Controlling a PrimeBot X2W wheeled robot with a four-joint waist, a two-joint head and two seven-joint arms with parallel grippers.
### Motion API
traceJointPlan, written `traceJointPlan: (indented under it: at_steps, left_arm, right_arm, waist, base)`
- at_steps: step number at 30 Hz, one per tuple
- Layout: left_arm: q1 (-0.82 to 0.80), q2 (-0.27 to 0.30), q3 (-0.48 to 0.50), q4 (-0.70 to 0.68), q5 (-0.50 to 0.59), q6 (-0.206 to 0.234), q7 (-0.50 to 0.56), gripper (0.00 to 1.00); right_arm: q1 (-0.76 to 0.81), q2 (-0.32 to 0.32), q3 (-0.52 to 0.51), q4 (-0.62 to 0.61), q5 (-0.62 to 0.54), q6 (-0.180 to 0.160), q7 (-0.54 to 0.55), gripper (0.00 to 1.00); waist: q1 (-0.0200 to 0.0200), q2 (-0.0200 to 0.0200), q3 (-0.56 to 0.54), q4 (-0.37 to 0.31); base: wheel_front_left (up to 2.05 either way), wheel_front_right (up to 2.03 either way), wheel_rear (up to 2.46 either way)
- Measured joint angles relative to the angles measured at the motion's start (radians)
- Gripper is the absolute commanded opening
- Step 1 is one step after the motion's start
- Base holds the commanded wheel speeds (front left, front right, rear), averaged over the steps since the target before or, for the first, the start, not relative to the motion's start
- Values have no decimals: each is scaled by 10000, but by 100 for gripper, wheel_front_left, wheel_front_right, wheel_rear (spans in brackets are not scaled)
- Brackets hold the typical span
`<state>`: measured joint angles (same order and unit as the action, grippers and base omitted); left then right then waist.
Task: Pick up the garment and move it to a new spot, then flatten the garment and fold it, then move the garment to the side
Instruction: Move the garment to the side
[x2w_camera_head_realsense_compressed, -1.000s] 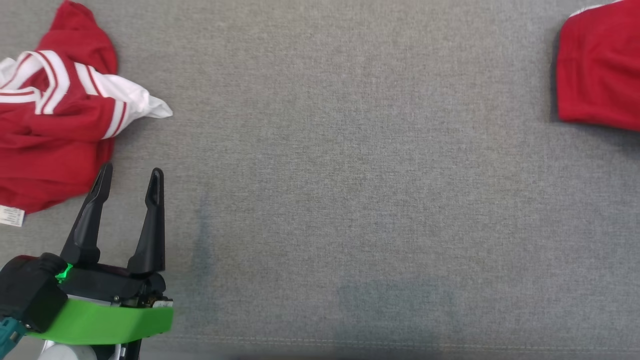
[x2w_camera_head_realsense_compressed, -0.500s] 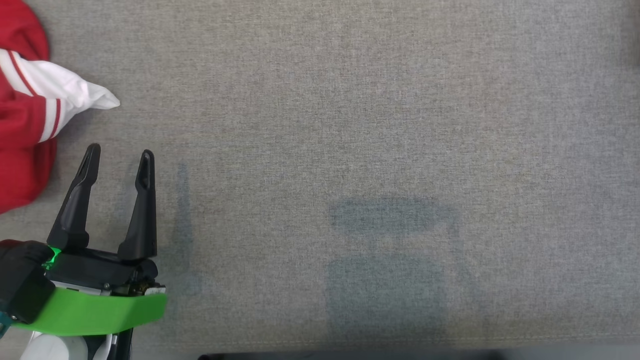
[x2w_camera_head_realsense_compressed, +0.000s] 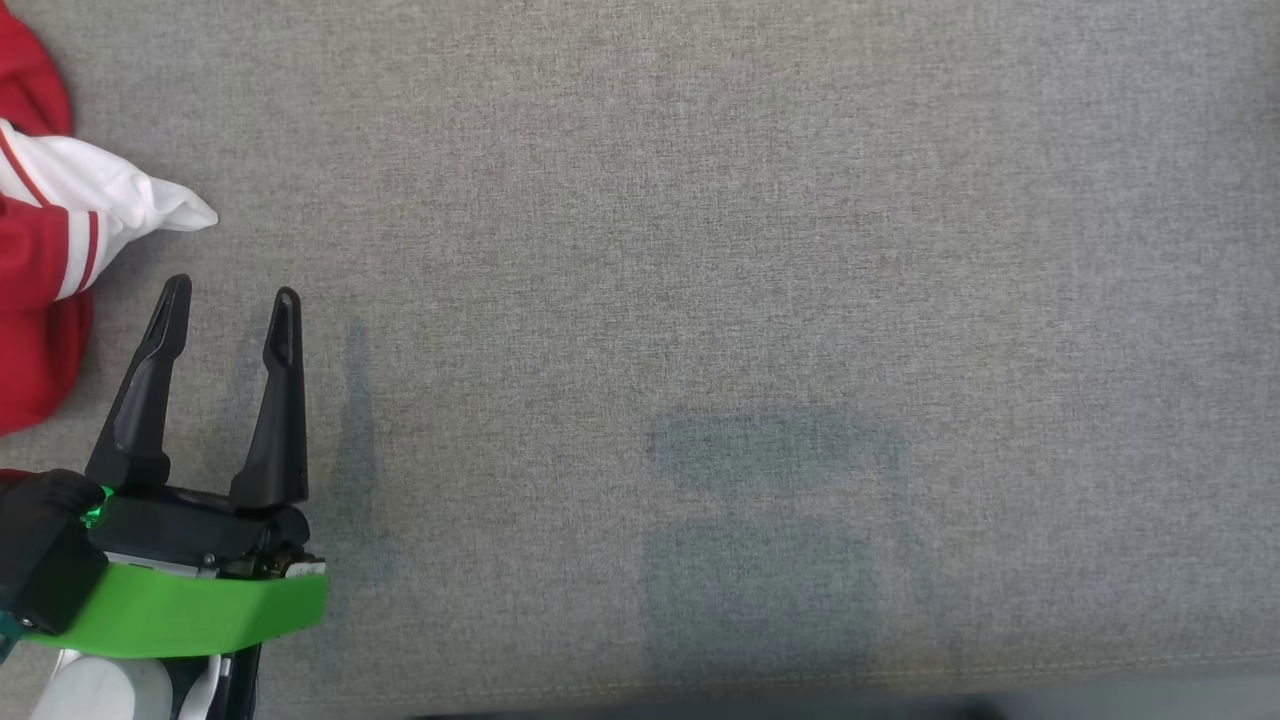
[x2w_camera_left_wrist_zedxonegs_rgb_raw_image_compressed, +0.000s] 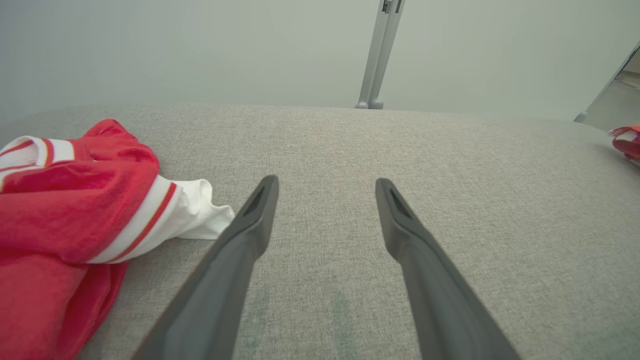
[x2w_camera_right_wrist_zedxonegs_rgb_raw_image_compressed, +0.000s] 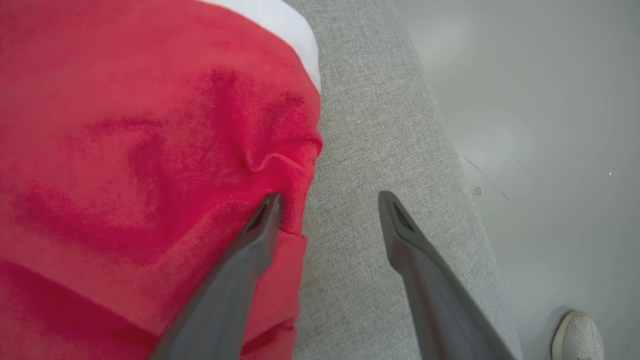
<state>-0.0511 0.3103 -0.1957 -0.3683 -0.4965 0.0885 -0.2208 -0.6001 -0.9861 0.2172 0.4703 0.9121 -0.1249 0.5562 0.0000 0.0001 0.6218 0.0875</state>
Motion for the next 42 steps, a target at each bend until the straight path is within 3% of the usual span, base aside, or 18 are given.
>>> traceJointPlan:
  at_steps: [10,17,25,30,33,35,42]
  left_arm:
    - [-2,-12,27,203,0,4,0,100]
    - [-3,-144,-75,529,-4,4,-15,100]
    - [-6,-485,-173,1049,-88,-4,-105,100]
    - [-1,-606,-268,1400,-111,-19,-190,100]
    - [15,-631,-332,1708,-102,-58,-192,100]
    - [78,-617,-339,1923,-67,-105,-192,100]
    - [580,-483,-186,2606,13,-105,-198,100]
  right_arm:
    - [544,692,-23,520,-63,0,-464,100]
    - [556,748,38,244,-255,15,-1193,100]
    - [599,951,-345,-1308,-232,913,-3005,100]
    - [1216,1099,-460,-2209,-635,1152,-4481,100]
    - [1809,1540,-481,-2625,-803,1137,-5313,100]
    - [2245,2123,-435,-2978,-815,895,-5783,100]
    - [4031,3835,1151,-4238,-1659,598,-6612,100]
  waist:
    - [0,0,-443,-164]
    - [0,0,-980,-343]
    - [-1,0,-1898,-418]
    - [-1,0,-2548,-347]
    - [-1,0,-2944,-249]
    - [-1,0,-3215,-172]
    - [-1,0,-4197,-2]
  base:
    - [0,0,0]
    - [0,0,0]
    - [0,0,0]
    - [0,0,0]
    - [0,0,0]
    - [0,0,0]
    - [0,0,0]
